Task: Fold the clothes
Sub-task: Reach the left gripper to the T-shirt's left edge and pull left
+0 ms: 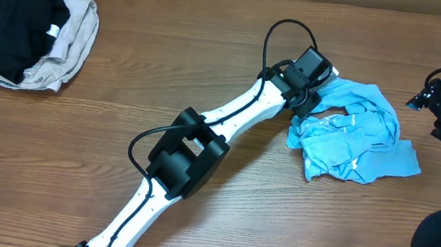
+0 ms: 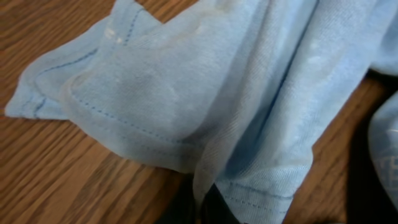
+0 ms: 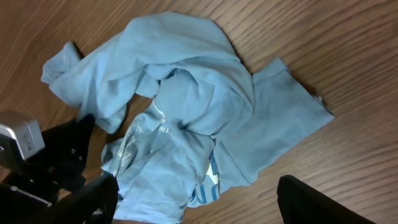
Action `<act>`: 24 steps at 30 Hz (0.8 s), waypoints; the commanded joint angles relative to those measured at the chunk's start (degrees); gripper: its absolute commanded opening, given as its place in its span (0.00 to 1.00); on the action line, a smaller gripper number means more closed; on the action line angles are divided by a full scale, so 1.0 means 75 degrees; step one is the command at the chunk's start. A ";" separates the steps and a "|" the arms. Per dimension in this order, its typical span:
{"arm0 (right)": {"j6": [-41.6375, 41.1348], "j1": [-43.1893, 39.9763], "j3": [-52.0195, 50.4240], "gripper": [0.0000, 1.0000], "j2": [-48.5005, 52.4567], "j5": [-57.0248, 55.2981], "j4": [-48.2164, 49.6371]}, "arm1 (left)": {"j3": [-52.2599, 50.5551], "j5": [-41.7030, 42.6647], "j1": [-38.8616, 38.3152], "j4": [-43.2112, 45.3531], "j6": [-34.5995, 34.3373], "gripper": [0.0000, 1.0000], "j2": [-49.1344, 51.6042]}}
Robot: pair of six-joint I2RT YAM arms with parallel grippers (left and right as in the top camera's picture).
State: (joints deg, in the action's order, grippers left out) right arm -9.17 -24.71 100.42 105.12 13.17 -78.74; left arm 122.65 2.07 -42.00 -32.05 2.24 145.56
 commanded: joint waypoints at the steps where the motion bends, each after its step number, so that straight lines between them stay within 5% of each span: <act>1: 0.0041 0.0015 0.0015 0.85 -0.0070 0.0055 -0.0012 | 0.0597 -0.0799 0.0009 -0.0198 -0.0017 0.04 0.0029; 7: 0.0041 0.0085 0.0015 0.84 -0.0070 0.0204 -0.0096 | 0.2355 -0.2148 0.0286 -0.1705 0.0026 0.04 -0.0644; 12: 0.0052 0.0332 0.0015 0.82 -0.0070 0.0294 -0.0105 | 0.3669 -0.2192 0.0857 -0.2914 0.0157 0.04 -0.1448; 24: 0.0603 0.1690 -0.0029 0.81 -0.0070 0.0860 -0.0251 | 0.3981 -0.1903 0.2477 -0.4523 0.0154 0.04 -0.3016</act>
State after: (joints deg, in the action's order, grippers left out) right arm -5.76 -14.96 100.42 105.12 18.26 -81.03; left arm 152.07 -13.10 -23.81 -64.64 2.94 123.46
